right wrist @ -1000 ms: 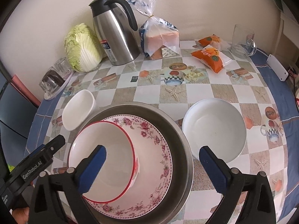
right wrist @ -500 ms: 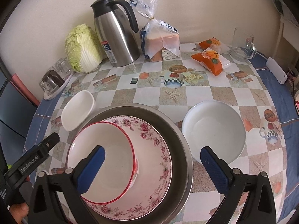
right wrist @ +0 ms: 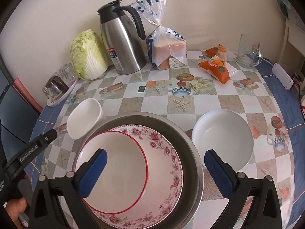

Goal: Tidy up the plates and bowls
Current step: 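Move both tools away from the basin toward the white square bowl, then close both tools on the white square bowl rim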

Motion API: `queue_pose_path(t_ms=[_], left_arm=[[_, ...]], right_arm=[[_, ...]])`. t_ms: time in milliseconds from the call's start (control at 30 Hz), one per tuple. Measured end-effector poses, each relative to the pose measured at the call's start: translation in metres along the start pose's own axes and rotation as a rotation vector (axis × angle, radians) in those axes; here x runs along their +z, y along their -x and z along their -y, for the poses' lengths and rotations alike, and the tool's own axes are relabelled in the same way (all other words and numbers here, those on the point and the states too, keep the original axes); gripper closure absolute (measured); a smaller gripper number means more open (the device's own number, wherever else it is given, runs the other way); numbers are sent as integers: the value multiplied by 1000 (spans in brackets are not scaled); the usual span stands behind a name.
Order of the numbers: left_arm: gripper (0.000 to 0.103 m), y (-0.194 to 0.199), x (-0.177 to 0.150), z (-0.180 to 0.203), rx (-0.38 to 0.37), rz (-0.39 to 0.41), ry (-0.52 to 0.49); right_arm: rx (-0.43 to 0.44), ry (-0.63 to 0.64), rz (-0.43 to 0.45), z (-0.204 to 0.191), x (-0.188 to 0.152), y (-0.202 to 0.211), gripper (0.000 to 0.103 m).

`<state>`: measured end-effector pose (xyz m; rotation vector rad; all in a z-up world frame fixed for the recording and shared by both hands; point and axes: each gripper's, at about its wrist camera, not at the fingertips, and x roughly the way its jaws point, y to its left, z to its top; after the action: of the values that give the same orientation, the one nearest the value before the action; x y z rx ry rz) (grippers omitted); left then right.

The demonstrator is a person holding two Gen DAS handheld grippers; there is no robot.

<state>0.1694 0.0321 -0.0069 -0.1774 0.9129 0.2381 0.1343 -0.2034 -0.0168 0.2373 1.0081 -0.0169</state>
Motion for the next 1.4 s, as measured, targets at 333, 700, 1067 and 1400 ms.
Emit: queue_pose_path(t_ms=[333, 700, 1067, 1400], left_arm=[[8, -5, 11, -9, 21, 29, -2], [8, -26, 17, -39, 7, -6, 74], [8, -37, 21, -60, -12, -16, 105], [8, -61, 25, -82, -80, -100, 193]], right_arm=[[-38, -22, 12, -3, 6, 4, 0], [-36, 15, -6, -30, 25, 14, 0], [17, 51, -66, -79, 45, 0, 0], [33, 66, -125, -110, 60, -35, 0]])
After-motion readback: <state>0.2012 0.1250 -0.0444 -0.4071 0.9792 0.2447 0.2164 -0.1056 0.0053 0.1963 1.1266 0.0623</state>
